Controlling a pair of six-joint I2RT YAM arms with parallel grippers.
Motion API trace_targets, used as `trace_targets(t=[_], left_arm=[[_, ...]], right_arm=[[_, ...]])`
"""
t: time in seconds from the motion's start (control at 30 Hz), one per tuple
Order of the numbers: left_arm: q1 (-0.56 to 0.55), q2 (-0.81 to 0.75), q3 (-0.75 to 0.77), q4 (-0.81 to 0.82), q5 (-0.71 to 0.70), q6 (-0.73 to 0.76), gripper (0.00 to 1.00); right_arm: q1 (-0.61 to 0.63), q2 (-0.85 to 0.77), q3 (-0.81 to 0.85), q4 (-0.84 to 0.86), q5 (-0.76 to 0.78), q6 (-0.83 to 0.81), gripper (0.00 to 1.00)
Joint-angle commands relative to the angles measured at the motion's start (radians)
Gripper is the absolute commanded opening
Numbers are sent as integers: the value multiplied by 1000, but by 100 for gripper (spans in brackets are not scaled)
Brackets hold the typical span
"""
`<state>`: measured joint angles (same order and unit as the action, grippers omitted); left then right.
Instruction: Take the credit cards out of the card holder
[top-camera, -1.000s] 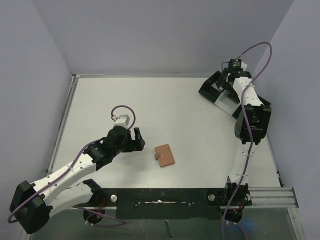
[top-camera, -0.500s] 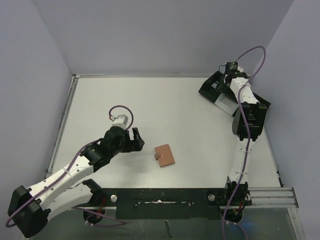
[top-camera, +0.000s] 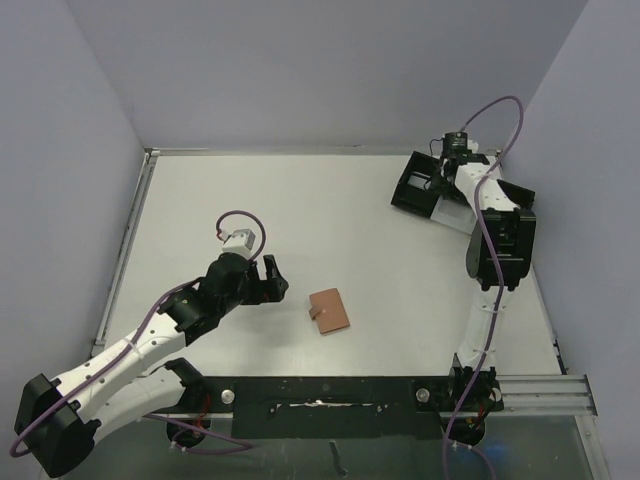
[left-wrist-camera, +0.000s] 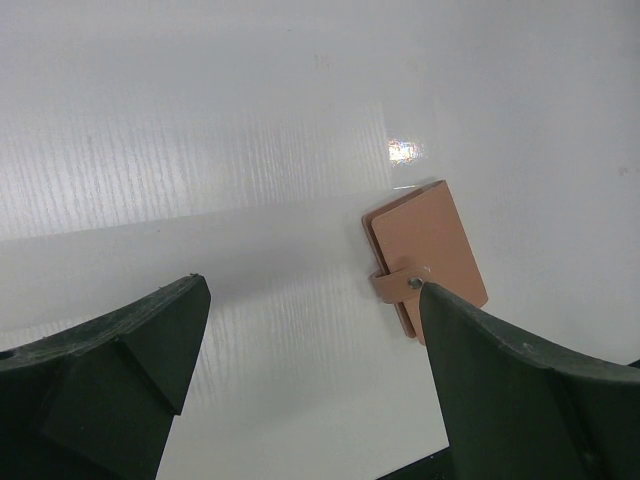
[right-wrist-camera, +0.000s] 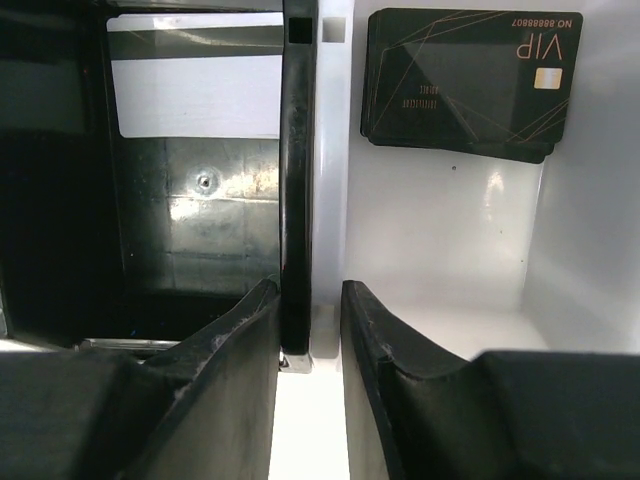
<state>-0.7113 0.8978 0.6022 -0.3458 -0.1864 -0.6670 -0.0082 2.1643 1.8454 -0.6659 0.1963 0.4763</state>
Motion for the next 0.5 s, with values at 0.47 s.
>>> trace_targets(t=[0.47], left_arm=[[7, -91, 51, -43, -164, -65, 83]], right_arm=[[340, -207, -204, 103, -24, -18, 18]])
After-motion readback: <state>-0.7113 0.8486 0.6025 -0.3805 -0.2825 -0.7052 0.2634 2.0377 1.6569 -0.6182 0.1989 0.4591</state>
